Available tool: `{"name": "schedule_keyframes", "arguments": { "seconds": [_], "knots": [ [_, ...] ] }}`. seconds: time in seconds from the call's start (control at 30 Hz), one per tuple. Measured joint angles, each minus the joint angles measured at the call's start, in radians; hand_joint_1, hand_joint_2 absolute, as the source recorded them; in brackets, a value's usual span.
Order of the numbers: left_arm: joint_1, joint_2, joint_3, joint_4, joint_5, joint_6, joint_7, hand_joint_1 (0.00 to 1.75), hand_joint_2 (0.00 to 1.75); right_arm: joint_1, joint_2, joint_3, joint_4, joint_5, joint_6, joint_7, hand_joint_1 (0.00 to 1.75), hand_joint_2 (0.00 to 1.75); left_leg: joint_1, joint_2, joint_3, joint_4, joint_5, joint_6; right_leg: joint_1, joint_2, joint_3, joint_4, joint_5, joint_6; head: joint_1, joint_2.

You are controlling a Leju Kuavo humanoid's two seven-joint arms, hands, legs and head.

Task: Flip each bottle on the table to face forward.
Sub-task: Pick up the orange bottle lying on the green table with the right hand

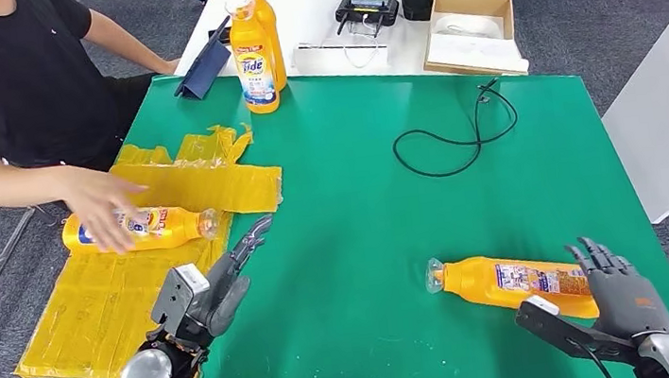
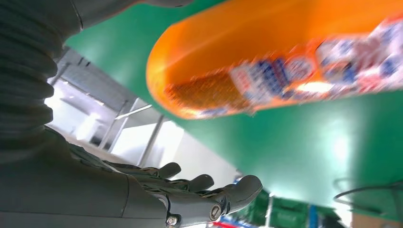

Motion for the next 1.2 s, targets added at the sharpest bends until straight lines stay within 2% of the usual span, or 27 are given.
{"name": "schedule_keyframes", "arguments": {
  "seconds": [0.5, 1.07, 1.2],
  "knots": [
    [-0.036, 0.001, -0.001, 0.014, 0.077, -0.026, 0.017, 0.0, 0.0, -0.053, -0.06, 0.068, 0.107, -0.064, 0.025, -0.017, 0.0, 1.75, 0.0, 0.0, 0.0, 0.0, 0.0, 0.0, 0.0, 0.0, 0.0, 0.0, 0.0, 0.0, 0.0, 0.0],
    [-0.046, 0.001, -0.002, 0.027, 0.081, -0.024, 0.014, 0.0, 0.0, -0.079, -0.069, 0.113, 0.168, -0.063, 0.024, -0.015, 0.0, 1.75, 0.0, 0.0, 0.0, 0.0, 0.0, 0.0, 0.0, 0.0, 0.0, 0.0, 0.0, 0.0, 0.0, 0.0],
    [-0.05, 0.001, -0.003, 0.026, 0.066, -0.021, -0.016, 0.0, 0.0, -0.104, -0.068, 0.133, 0.185, -0.048, -0.005, -0.003, 0.0, 1.75, 0.0, 0.0, -0.001, 0.0, 0.001, 0.0, 0.0, 0.0, 0.0, 0.0, 0.0, 0.0, 0.0, 0.0]
  ]
}}
